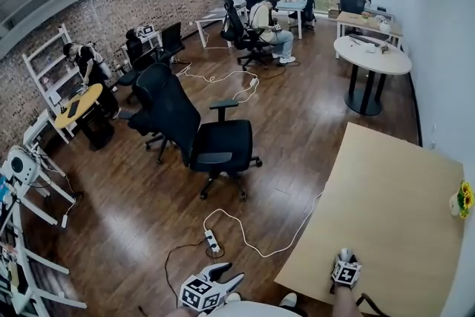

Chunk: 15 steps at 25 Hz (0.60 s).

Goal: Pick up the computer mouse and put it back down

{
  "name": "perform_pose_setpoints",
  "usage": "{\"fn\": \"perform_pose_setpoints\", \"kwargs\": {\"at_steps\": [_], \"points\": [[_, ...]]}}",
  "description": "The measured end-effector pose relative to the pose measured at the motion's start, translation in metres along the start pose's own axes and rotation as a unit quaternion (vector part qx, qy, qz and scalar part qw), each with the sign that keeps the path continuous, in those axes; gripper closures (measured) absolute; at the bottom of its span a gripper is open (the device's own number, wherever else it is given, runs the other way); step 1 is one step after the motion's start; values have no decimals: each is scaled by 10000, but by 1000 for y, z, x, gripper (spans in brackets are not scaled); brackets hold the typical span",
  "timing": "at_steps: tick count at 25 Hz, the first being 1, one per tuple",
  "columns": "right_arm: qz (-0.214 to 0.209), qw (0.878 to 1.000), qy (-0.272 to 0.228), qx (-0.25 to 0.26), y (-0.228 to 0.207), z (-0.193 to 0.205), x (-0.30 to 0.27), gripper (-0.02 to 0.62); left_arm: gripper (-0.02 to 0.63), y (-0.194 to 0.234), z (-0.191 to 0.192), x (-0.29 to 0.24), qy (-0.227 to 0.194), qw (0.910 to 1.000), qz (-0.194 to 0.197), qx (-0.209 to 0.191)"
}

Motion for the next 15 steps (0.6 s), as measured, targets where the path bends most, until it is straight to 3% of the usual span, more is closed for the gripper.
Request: {"fn": "perform_pose_setpoints", "kwargs": {"at_steps": [3,5,12,15], "points": [[61,9999,160,-6,-4,3,-3,280,411,-3,-1,-3,-22,10000,60,4],[37,9997,233,-58,-6,3,3,166,411,-5,-1,-2,-22,9999,135,-33],[-82,9987,-415,283,16,-32,64,167,411,0,0,-1,-70,9988,463,-127],[-298,9968,-623,408,40,-36,95,133,411,5,8,-2,-17,9974,699,-190]]}}
Point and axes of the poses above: the fingertips, and each gripper's own axes: x backward along the fingers, y to its left, z out of its underside, the point moved 1 cm from there along x, backward along the fingers, and after that the axes turned 2 degrees about -y, right-handed, at the moved point
